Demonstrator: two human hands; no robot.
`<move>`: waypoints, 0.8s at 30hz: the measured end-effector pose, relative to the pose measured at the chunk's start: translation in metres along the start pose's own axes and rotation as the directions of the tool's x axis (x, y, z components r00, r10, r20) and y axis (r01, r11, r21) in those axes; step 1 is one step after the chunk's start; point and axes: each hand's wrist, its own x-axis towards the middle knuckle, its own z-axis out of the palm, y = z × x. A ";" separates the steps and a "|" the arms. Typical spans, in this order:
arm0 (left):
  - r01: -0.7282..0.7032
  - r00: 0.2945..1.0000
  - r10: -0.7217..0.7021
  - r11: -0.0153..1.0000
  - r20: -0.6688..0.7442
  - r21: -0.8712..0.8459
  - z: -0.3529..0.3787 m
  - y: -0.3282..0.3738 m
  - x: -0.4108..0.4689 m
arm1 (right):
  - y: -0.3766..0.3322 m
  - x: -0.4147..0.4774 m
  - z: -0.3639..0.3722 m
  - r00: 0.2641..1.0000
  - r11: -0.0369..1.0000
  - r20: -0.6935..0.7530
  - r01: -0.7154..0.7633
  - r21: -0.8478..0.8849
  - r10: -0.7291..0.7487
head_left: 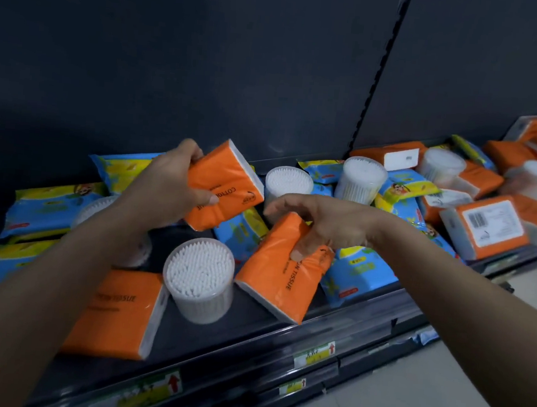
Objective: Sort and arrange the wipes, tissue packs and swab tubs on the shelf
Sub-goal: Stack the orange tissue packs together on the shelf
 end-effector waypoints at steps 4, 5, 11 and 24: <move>-0.024 1.000 0.024 1.000 0.000 -0.001 -0.005 0.021 0.009 | -0.004 -0.020 -0.022 0.992 0.995 -0.120 0.046 0.084 -0.035; -0.036 0.999 0.036 0.999 -0.007 0.006 -0.006 0.028 0.011 | -0.004 -0.026 -0.029 0.985 0.992 -0.165 0.064 0.108 -0.046; -0.122 0.990 0.126 0.991 -0.066 0.062 -0.002 0.082 0.017 | 0.027 -0.067 -0.081 0.890 0.976 -0.446 0.173 0.133 -0.097; -0.252 0.967 0.243 0.957 0.077 0.140 0.140 0.283 0.033 | 0.181 -0.235 -0.177 0.687 0.997 -0.725 0.082 0.011 -0.048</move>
